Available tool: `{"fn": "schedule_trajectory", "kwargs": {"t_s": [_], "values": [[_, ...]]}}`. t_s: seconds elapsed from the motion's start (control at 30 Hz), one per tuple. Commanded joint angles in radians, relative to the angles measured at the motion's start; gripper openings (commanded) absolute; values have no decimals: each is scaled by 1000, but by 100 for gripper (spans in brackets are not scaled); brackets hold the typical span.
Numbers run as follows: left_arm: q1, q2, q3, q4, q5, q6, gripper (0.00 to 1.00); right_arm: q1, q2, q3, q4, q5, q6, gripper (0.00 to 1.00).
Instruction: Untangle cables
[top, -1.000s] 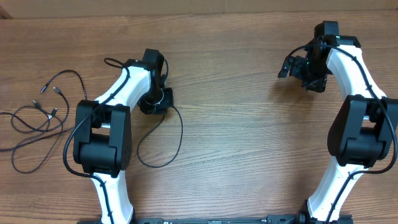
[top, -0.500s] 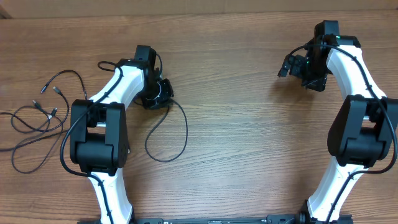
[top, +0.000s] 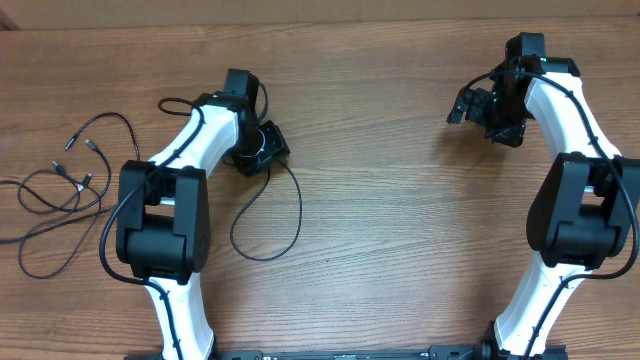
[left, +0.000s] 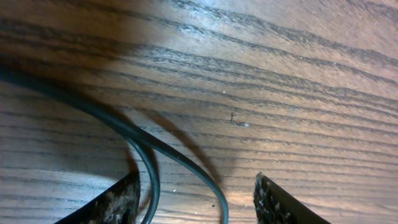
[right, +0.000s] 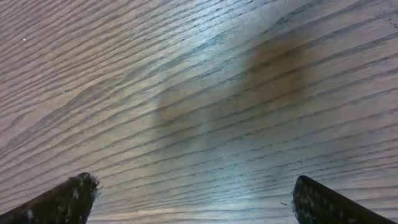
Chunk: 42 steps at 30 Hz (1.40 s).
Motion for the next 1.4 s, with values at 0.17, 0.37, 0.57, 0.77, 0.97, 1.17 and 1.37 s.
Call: {"fn": "schedule_trajectory", "kwargs": {"t_s": [0.17,0.37,0.57,0.77,0.97,1.17,1.37], "values": [[-85,29,-5,7,-236,-72,61,2,-32,8,6,6,-2,100],[-103,77,-8,-2,-249,-86,54,2,-32,8,6,6,-2,100],[-96,141,-8,-19,-187,19,45,2,-32,8,6,6,-2,100],[-76,147,-8,-56,-125,98,4,2,-32,8,6,6,-2,100],[-42,119,-6,-93,-135,129,4,2,-32,8,6,6,-2,100],[-32,-17,-6,-101,-165,148,4,2,-32,8,6,6,-2,100],[-31,-199,-6,-100,-208,191,4,2,-32,8,6,6,-2,100]]}}
